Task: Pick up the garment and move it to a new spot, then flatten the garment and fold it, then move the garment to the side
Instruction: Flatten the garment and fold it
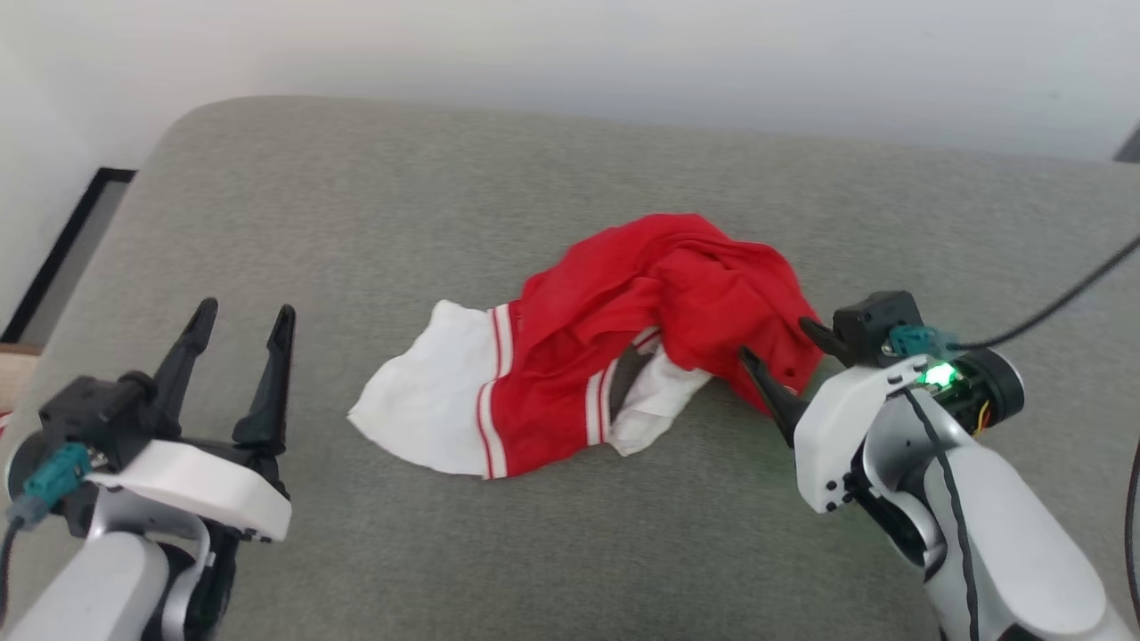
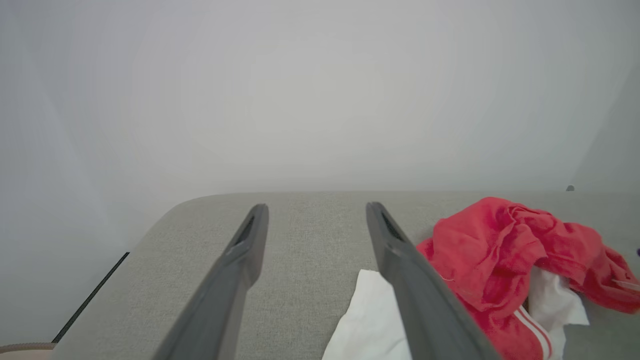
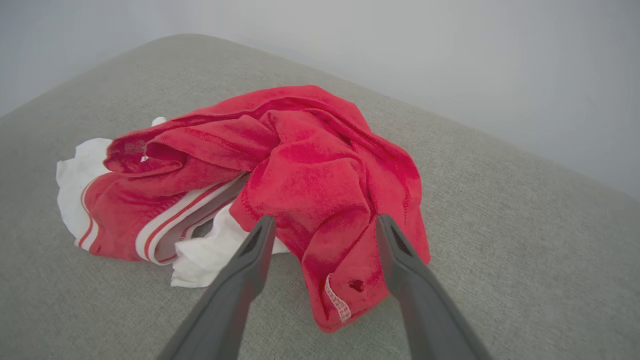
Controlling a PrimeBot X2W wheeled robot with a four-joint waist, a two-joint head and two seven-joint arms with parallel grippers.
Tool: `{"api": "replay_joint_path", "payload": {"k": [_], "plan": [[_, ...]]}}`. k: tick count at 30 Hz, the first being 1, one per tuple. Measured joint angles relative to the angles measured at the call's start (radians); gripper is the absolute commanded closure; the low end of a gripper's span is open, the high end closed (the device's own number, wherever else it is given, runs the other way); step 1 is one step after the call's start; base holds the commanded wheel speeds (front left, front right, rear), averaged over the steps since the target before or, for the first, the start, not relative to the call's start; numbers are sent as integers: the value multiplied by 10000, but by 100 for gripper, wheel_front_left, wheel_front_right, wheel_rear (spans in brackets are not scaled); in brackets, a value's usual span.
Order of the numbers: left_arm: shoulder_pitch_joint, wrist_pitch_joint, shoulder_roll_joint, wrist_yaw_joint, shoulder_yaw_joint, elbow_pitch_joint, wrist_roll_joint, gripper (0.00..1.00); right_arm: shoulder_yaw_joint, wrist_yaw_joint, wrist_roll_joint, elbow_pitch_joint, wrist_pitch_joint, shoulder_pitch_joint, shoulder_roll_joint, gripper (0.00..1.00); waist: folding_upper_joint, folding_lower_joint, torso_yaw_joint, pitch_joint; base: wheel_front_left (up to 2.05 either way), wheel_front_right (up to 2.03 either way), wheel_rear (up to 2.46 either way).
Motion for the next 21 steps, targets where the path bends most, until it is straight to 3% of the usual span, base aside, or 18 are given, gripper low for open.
{"api": "replay_joint_path", "payload": {"k": [10, 11, 12, 13, 14, 15, 21], "plan": [[564, -274, -813, -182, 303, 247, 196, 0, 531, 0, -65, 1212, 1087, -1036, -548, 0, 0, 0, 946, -74, 0, 0, 0], [618, -280, -928, -230, 360, 259, 299, 0, 617, 0, -178, 1394, 1197, -1144, -614, 14, 0, 0, 1044, -69, 0, 0, 0], [688, -282, -1080, -259, 504, 245, 351, 0, 627, 0, -188, 1603, 1290, -1222, -640, 54, 0, 0, 1143, -61, 0, 0, 0], [759, -282, -1218, -270, 650, 228, 439, 0, 667, 0, -169, 1776, 1321, -1298, -656, 54, 0, 0, 1233, -49, 0, 0, 0], [812, -282, -1346, -324, 800, 182, 602, 0, 732, 0, -192, 1919, 1381, -1379, -688, 85, 0, 0, 1322, -34, 0, 0, 0], [888, -284, -1507, -378, 1011, 105, 698, 0, 817, 0, -190, 2069, 1406, -1486, -702, 100, 0, 0, 1408, -18, 0, 0, 0], [1444, -286, -2370, -963, 1965, 35, 1636, 0, 1156, 0, 142, 2445, 1724, -1935, -934, 100, 0, 0, 1763, 37, 0, 0, 0]]}}
